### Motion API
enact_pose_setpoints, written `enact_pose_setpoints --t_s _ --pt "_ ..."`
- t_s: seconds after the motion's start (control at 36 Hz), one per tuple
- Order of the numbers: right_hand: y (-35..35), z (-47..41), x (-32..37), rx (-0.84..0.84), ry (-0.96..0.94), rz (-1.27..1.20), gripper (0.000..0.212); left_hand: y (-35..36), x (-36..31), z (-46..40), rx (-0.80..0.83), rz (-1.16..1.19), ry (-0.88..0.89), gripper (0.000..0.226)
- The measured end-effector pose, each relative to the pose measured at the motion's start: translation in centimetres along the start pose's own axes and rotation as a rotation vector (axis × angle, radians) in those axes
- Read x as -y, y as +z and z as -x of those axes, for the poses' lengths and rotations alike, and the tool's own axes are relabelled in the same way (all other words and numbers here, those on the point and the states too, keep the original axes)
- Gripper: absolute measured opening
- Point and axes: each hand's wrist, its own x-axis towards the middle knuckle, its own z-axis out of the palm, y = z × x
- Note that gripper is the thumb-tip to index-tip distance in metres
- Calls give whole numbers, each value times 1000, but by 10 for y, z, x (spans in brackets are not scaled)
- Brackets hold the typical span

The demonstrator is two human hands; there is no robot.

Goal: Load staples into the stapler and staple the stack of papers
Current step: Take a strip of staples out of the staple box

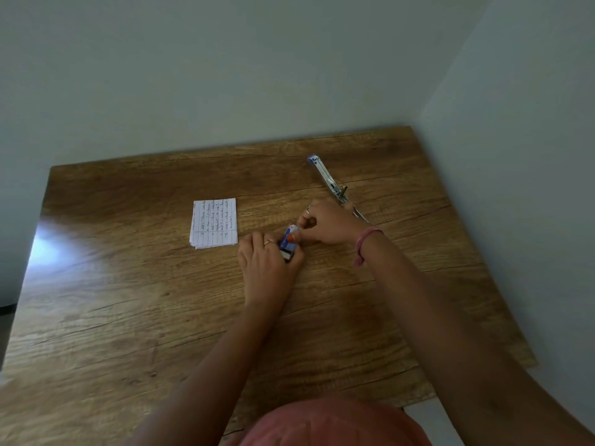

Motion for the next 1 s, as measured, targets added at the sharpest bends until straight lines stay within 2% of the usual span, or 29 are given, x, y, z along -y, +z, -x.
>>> enact_pose_setpoints --t_s 0.08,0.22,0.33,0.61,0.78,1.0 --pt "0 -3 2 -55 25 -18 26 0 1 -1 6 6 -2 52" --pt "0 -8 4 -141 58 -1 33 -2 4 -1 -12 64 25 50" --pt "0 -10 3 -190 81 -36 29 -3 4 0 -10 95 30 50" --pt "0 -15 2 -258 118 -153 17 -6 2 1 2 123 26 48" --pt "-2 -16 2 -236 128 -224 13 -7 1 1 -3 132 17 46" --pt "0 -14 0 -226 121 -155 28 -7 2 1 5 117 16 48"
